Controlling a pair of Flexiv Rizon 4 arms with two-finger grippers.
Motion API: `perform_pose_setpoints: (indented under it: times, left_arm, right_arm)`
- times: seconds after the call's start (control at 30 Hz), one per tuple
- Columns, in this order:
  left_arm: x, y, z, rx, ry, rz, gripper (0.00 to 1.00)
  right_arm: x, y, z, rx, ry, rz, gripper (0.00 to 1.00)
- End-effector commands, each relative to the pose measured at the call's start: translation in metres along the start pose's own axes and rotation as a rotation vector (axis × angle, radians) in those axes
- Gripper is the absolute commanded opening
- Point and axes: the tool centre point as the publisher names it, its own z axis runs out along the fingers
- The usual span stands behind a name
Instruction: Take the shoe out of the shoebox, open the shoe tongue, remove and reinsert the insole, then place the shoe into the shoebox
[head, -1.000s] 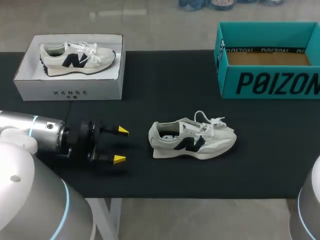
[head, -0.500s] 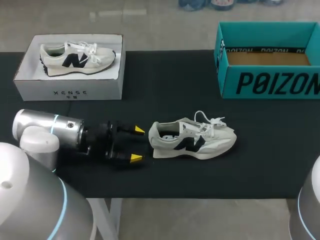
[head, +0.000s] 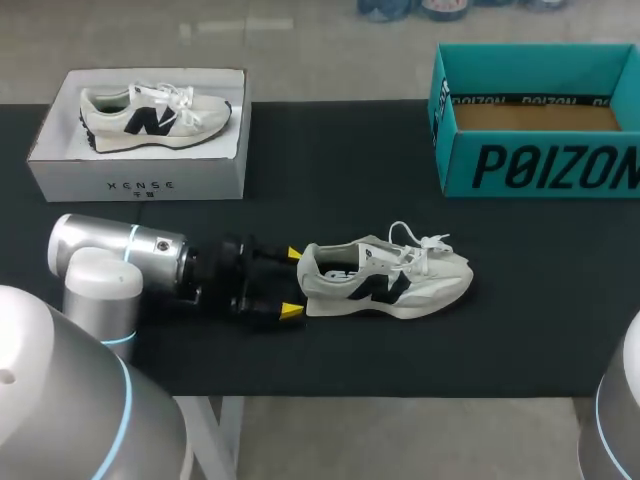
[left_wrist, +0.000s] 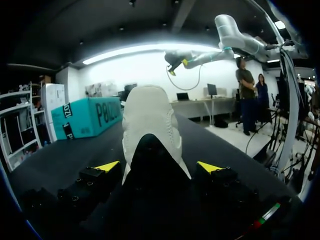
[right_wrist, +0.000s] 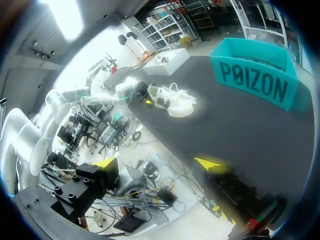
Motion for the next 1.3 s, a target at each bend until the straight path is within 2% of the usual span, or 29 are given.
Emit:
perform_pose_setpoints:
  times: [0.03, 0.73, 0.77, 0.8, 0.83, 0.9, 1.3]
  left_arm:
    - [-0.001, 0.004, 0.007, 0.002, -0.008, -0.003, 1.0]
    - [-0.002, 0.008, 0.025, -0.016, -0.047, -0.021, 1.0]
    - [-0.002, 0.009, 0.026, -0.019, -0.047, -0.019, 0.96]
    - [-0.002, 0.009, 0.027, -0.025, -0.069, -0.024, 0.42]
    - [-0.002, 0.01, 0.027, -0.025, -0.065, -0.027, 0.0]
    - [-0.004, 0.011, 0.027, -0.044, -0.1, -0.035, 0.0]
    - [-0.004, 0.011, 0.027, -0.044, -0.1, -0.035, 0.0]
  right_arm:
    - [0.008, -0.005, 0.001, -0.009, -0.27, 0.0, 1.0]
    - [0.008, -0.005, 0.001, -0.009, -0.27, 0.0, 1.0]
    - [0.008, -0.005, 0.001, -0.009, -0.27, 0.0, 1.0]
    - [0.008, -0.005, 0.001, -0.009, -0.27, 0.0, 1.0]
    - [0.008, -0.005, 0.001, -0.009, -0.27, 0.0, 1.0]
    - [0.008, -0.005, 0.001, -0.009, -0.27, 0.0, 1.0]
    - [0.008, -0.005, 0.001, -0.009, -0.27, 0.0, 1.0]
